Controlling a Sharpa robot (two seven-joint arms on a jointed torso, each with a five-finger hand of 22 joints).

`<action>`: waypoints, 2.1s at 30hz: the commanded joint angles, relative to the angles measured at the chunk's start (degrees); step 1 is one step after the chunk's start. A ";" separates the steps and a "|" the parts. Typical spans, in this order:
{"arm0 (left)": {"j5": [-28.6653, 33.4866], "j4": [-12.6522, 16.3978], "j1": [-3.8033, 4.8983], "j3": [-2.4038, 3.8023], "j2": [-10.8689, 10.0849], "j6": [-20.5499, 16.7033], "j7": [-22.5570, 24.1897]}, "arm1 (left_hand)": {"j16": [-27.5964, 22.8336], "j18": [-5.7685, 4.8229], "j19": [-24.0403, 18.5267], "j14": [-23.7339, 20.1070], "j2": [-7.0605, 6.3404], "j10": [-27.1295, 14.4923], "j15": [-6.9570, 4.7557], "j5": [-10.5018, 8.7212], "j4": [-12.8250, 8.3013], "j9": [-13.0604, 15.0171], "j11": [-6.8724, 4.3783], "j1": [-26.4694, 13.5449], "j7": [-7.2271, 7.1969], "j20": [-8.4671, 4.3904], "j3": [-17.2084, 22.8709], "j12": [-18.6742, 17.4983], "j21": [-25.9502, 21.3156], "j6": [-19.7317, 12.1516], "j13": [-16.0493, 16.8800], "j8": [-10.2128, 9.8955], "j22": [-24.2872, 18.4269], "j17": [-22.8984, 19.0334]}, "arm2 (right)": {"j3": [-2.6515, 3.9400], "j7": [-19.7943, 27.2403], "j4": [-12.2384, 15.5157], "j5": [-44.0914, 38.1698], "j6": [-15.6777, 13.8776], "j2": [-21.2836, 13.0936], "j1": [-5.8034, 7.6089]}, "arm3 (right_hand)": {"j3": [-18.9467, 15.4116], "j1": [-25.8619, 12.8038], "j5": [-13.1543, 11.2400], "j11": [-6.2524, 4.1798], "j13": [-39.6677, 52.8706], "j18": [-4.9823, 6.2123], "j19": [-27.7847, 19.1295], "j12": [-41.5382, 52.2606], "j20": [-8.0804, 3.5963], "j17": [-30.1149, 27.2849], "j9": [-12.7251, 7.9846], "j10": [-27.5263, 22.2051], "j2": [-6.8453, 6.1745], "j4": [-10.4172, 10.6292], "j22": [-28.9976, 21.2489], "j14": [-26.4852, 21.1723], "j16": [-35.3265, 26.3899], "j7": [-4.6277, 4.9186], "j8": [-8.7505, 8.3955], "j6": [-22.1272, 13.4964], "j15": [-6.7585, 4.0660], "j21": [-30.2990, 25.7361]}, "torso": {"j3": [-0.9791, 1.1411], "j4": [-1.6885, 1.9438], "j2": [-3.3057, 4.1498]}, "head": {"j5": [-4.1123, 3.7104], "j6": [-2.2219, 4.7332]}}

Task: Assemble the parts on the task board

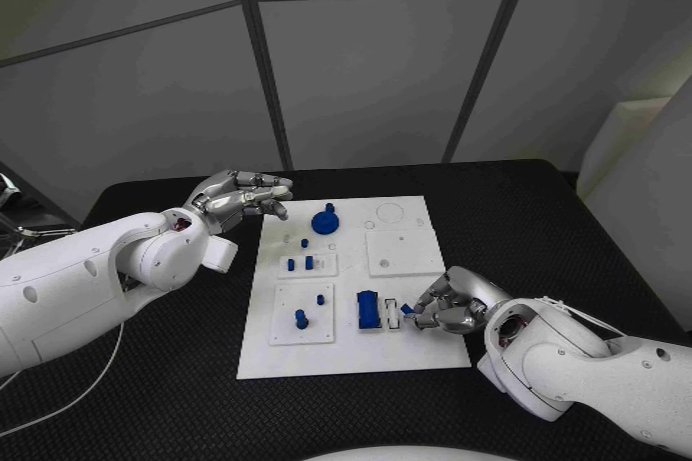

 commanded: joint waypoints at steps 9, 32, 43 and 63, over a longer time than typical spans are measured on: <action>0.23 0.29 0.07 0.04 -0.10 0.65 0.15 | -0.38 0.12 0.03 0.36 0.48 -0.42 0.11 0.05 -0.31 0.07 0.14 0.24 -0.19 0.19 -0.15 -0.31 -0.27 -0.39 -0.07 -0.30 -0.08 0.00 | 0.01 0.42 -1.64 3.21 -0.11 2.43 0.07 | -1.33 -2.11 -1.34 -0.65 0.19 -0.43 6.04 0.68 -0.55 5.70 0.05 0.94 1.77 2.68 15.10 4.00 0.46 -0.41 0.50 1.37 -0.25 0.31 | -0.01 -0.01 -0.02 | 0.28 -0.04; 0.23 0.30 0.08 0.04 -0.03 0.92 -0.06 | -0.44 0.11 0.01 0.34 0.45 -0.45 0.13 0.08 -0.35 0.07 0.16 0.23 -0.18 0.20 -0.19 -0.32 -0.29 -0.42 -0.08 -0.30 -0.09 0.00 | 0.03 -0.38 -4.25 2.56 1.65 6.25 0.09 | -2.58 -4.20 -1.80 -0.93 0.27 -0.43 6.04 0.67 -0.76 5.59 0.72 0.97 0.99 4.81 15.10 3.97 0.37 -0.77 0.82 2.75 -0.49 0.31 | 0.04 -0.11 -0.03 | 0.59 -0.07; 0.23 0.20 0.08 0.04 0.02 1.10 -0.22 | -0.44 0.11 0.01 0.34 0.45 -0.45 0.13 0.08 -0.35 0.07 0.16 0.23 -0.18 0.20 -0.19 -0.32 -0.29 -0.42 -0.08 -0.30 -0.09 0.00 | 0.03 0.07 -4.22 1.87 1.50 6.60 0.10 | -4.07 -11.59 -16.66 -0.72 0.52 -0.43 6.04 0.85 -0.63 5.58 2.04 1.12 -1.95 8.76 15.10 3.96 0.32 -0.66 0.80 3.61 -0.36 0.31 | 0.05 -0.06 -0.08 | 0.53 -0.02; 0.23 0.01 0.08 0.03 0.06 1.11 -0.32 | -0.44 0.11 0.01 0.34 0.45 -0.45 0.13 0.08 -0.35 0.07 0.16 0.23 -0.18 0.20 -0.19 -0.32 -0.29 -0.42 -0.08 -0.30 -0.09 0.00 | 0.02 1.17 -3.48 -0.60 3.37 4.55 0.09 | 1.92 -7.66 -23.88 -0.74 0.53 -0.43 6.04 0.58 -0.70 5.55 3.65 0.99 -4.36 6.03 15.10 3.96 0.24 -0.60 0.47 3.43 -0.38 0.31 | 0.08 -0.07 -0.07 | 0.54 0.21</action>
